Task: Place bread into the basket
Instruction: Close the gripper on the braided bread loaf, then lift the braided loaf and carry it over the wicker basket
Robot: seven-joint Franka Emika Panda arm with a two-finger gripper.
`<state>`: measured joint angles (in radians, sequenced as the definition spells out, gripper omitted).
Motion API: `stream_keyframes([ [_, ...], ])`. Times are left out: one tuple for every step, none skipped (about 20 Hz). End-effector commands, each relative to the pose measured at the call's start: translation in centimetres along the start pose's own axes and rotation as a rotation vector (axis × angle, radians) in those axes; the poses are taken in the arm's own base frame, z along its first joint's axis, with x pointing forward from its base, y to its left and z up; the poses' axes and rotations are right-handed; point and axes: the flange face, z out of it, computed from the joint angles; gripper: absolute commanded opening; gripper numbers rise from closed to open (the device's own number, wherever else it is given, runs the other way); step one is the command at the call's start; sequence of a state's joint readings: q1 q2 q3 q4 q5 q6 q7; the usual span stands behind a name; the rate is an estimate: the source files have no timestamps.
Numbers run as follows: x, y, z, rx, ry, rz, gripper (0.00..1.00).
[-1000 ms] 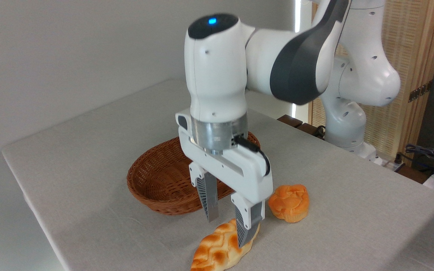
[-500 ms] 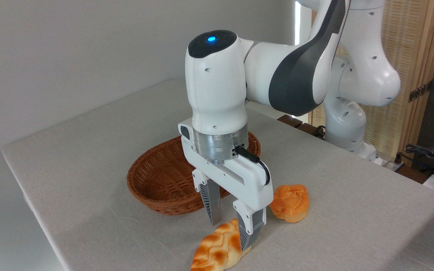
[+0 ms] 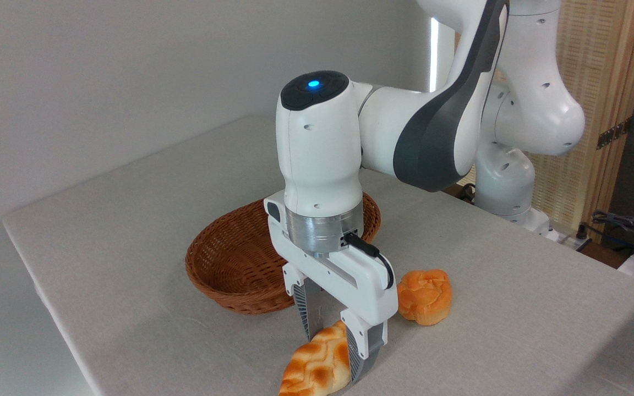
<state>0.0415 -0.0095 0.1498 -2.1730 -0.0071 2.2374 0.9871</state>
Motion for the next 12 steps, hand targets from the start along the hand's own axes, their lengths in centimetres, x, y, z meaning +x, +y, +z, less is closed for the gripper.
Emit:
stream_keyframes([
  [0.0, -0.1, 0.4, 0.016, 0.003, 0.016, 0.32],
  [0.0, -0.1, 0.6, 0.015, 0.0, 0.018, 0.28],
  [0.0, -0.1, 0.8, 0.012, -0.002, 0.018, 0.28],
  [0.0, -0.1, 0.8, 0.012, -0.002, 0.018, 0.28],
  [0.0, -0.1, 0.8, 0.012, -0.002, 0.018, 0.28],
  [0.0, -0.1, 0.7, 0.013, -0.001, 0.018, 0.28],
  [0.0, -0.1, 0.8, 0.012, -0.002, 0.018, 0.28],
  [0.0, -0.1, 0.7, 0.014, -0.002, 0.019, 0.28],
  [0.0, -0.1, 0.7, 0.014, -0.002, 0.019, 0.28],
  [0.0, -0.2, 0.6, 0.015, 0.0, 0.018, 0.28],
  [0.2, -0.2, 0.4, 0.019, 0.002, 0.02, 0.29],
  [0.4, -0.5, -0.3, 0.03, 0.01, 0.018, 0.29],
])
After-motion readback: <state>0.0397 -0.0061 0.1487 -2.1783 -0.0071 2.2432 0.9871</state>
